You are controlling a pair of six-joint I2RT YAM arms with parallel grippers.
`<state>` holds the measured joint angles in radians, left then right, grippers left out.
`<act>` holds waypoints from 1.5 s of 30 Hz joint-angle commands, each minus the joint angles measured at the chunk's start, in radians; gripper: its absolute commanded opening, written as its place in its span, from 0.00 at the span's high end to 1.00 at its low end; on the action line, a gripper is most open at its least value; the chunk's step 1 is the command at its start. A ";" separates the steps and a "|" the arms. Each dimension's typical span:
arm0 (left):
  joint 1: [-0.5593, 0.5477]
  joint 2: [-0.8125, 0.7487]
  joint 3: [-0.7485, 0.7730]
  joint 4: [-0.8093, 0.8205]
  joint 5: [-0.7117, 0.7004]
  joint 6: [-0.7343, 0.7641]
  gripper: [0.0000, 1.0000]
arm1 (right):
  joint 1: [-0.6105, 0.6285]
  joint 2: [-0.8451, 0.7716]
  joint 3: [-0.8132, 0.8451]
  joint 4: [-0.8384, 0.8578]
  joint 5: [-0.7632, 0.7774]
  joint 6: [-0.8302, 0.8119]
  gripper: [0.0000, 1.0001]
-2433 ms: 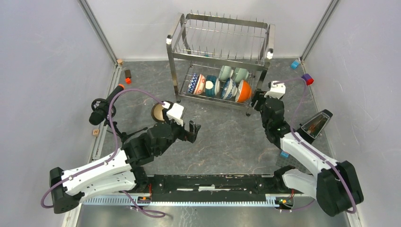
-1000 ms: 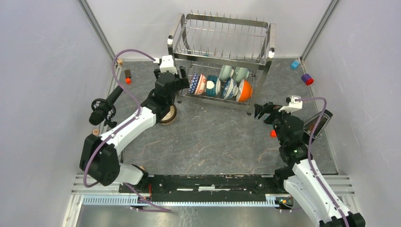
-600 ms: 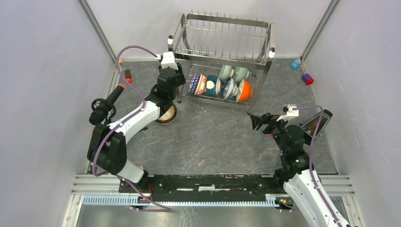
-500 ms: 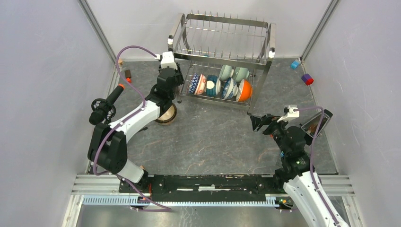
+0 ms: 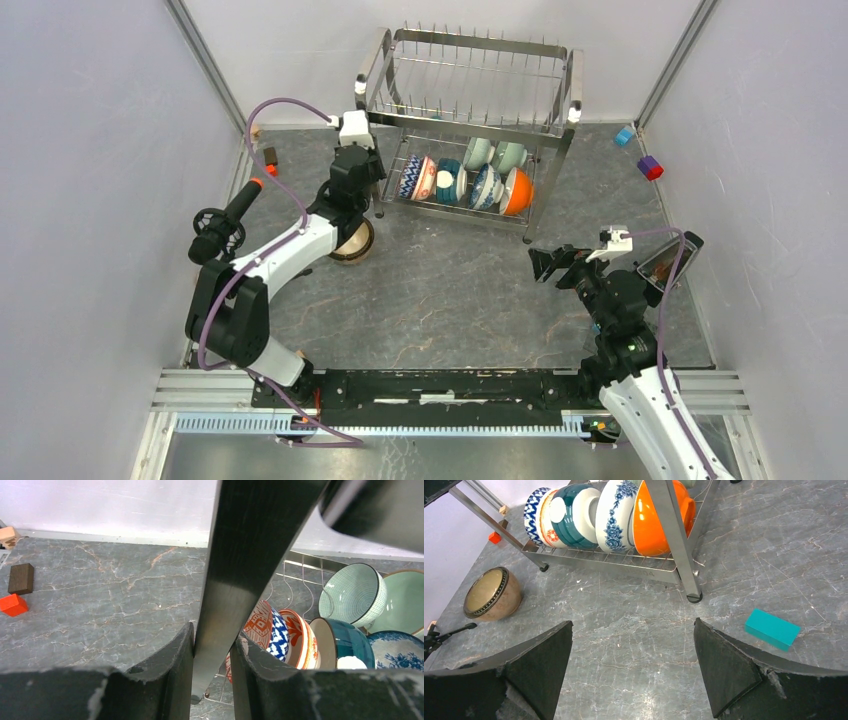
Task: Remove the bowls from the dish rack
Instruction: Adjust the dish rack at the center of the board.
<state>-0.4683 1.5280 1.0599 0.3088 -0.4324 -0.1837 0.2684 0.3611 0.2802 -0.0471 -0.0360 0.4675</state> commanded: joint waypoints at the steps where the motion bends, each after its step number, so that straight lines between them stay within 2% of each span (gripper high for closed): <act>1: -0.031 -0.037 -0.026 0.096 0.170 -0.046 0.98 | 0.004 0.005 0.030 0.014 0.030 -0.009 0.04; 8: -0.072 -0.114 -0.097 0.095 0.151 -0.107 0.98 | 0.004 0.024 0.081 0.000 0.085 -0.034 0.03; 19: -0.209 -0.244 -0.189 0.021 0.024 -0.154 0.98 | 0.004 0.075 0.133 -0.037 0.096 -0.077 0.02; 29: -0.277 -0.375 -0.300 -0.027 0.002 -0.234 0.97 | 0.004 0.133 0.141 -0.058 -0.046 -0.058 0.02; 31: -0.277 -0.403 -0.309 -0.050 0.014 -0.245 0.87 | 0.004 0.159 0.152 -0.080 -0.040 -0.008 0.02; 35: -0.277 -0.467 -0.314 -0.129 0.049 -0.259 0.49 | 0.004 0.205 0.185 -0.110 -0.091 -0.014 0.02; 37: -0.277 -0.514 -0.323 -0.176 0.071 -0.268 0.36 | 0.005 0.213 0.197 -0.108 -0.135 -0.035 0.02; 40: -0.278 -0.589 -0.344 -0.245 0.081 -0.296 0.25 | 0.004 0.220 0.215 -0.098 -0.183 -0.076 0.02; 45: -0.277 -0.694 -0.356 -0.398 0.106 -0.348 0.17 | 0.005 0.244 0.219 -0.080 -0.251 -0.088 0.02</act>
<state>-0.7429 0.8989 0.7128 0.0528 -0.3637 -0.4385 0.2687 0.5915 0.4576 -0.1696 -0.2012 0.4095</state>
